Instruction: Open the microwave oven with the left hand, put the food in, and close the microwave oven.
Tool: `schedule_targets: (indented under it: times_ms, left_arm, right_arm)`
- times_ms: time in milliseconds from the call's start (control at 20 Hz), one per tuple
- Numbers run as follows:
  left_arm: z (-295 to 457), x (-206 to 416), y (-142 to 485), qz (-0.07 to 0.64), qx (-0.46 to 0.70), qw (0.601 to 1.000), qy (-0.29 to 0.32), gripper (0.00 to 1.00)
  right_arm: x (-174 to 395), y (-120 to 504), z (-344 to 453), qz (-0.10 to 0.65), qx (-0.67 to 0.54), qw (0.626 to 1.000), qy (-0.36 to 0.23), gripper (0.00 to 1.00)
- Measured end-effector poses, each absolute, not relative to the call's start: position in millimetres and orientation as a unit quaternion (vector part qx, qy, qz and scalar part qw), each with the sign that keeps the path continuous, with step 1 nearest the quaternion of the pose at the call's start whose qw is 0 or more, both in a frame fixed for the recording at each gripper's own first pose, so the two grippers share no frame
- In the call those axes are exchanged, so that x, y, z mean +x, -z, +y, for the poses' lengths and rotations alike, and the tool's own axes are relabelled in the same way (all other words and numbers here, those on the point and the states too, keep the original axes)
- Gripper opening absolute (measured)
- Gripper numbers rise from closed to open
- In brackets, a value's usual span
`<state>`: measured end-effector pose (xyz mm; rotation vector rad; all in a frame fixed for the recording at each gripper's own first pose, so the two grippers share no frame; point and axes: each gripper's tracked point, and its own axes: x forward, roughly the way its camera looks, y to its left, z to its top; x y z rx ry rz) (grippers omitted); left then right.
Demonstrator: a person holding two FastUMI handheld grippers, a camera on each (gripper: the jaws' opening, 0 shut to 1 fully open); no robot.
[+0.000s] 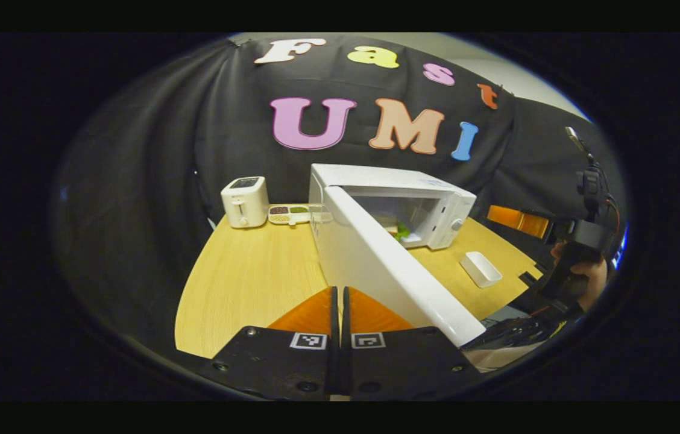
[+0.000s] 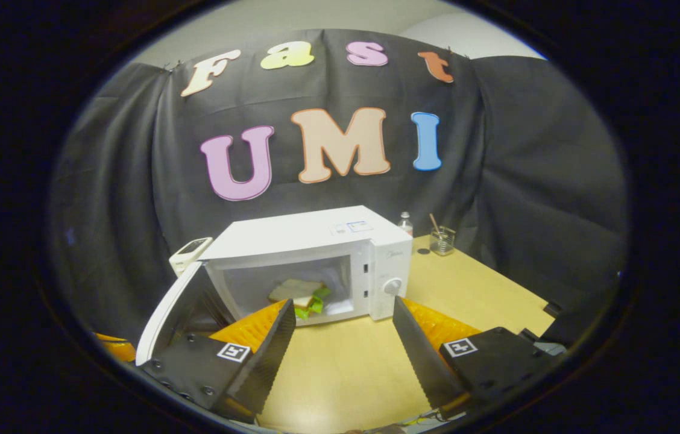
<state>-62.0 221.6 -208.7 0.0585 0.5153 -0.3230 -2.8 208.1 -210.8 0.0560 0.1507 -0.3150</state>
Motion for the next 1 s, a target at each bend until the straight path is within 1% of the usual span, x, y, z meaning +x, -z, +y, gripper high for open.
schedule_targets:
  times_ms: [200, 300, 350, 450, 500, 550, 650, 700, 750, 850, 900, 1000]
  left_arm:
    - [208.1, -61.7, 208.7, 0.257, 0.032, 0.951, 0.167, 0.01]
    - [202.3, -59.1, 206.6, 0.255, 0.033, 0.953, 0.162, 0.01]
    - [197.8, -57.7, 205.0, 0.253, 0.035, 0.953, 0.159, 0.02]
    - [193.2, -52.1, 201.9, 0.247, 0.046, 0.957, 0.143, 0.01]
    - [189.0, -53.4, 201.4, 0.247, 0.050, 0.958, 0.139, 0.00]
    - [184.0, -52.4, 199.6, 0.246, 0.052, 0.959, 0.133, 0.01]
    - [173.5, -52.8, 197.4, 0.244, 0.059, 0.961, 0.119, 0.01]
    - [165.9, -53.2, 194.9, 0.243, 0.061, 0.962, 0.111, 0.03]
    - [158.7, -51.8, 194.4, 0.242, 0.061, 0.963, 0.103, 0.01]
    - [141.1, -50.9, 195.5, 0.239, 0.054, 0.966, 0.086, 0.01]
    - [131.5, -50.0, 195.5, 0.234, 0.051, 0.968, 0.077, 0.01]
    - [111.2, -46.4, 195.8, 0.226, 0.046, 0.971, 0.061, 0.01]
  right_arm:
    - [-24.7, 212.7, 177.1, 0.081, 0.032, 0.978, 0.189, 0.92]
    - [-30.7, 211.8, 161.1, 0.085, 0.036, 0.976, 0.198, 0.92]
    - [-33.3, 210.6, 153.5, 0.086, 0.037, 0.975, 0.202, 0.92]
    - [-33.1, 207.2, 139.0, 0.085, 0.036, 0.975, 0.202, 0.92]
    - [-30.2, 205.0, 131.8, 0.084, 0.036, 0.976, 0.198, 0.92]
    - [-27.4, 202.7, 124.2, 0.085, 0.037, 0.977, 0.192, 0.99]
    - [-18.8, 203.2, 110.3, 0.091, 0.038, 0.979, 0.177, 0.99]
    - [-14.8, 201.7, 100.3, 0.094, 0.037, 0.981, 0.169, 0.99]
    - [-12.0, 200.4, 92.2, 0.096, 0.036, 0.982, 0.161, 0.99]
    - [-3.1, 198.6, 75.4, 0.095, 0.036, 0.985, 0.143, 1.00]
    - [1.2, 198.0, 68.6, 0.094, 0.036, 0.986, 0.134, 0.92]
    - [9.2, 197.7, 52.6, 0.094, 0.037, 0.988, 0.117, 0.92]
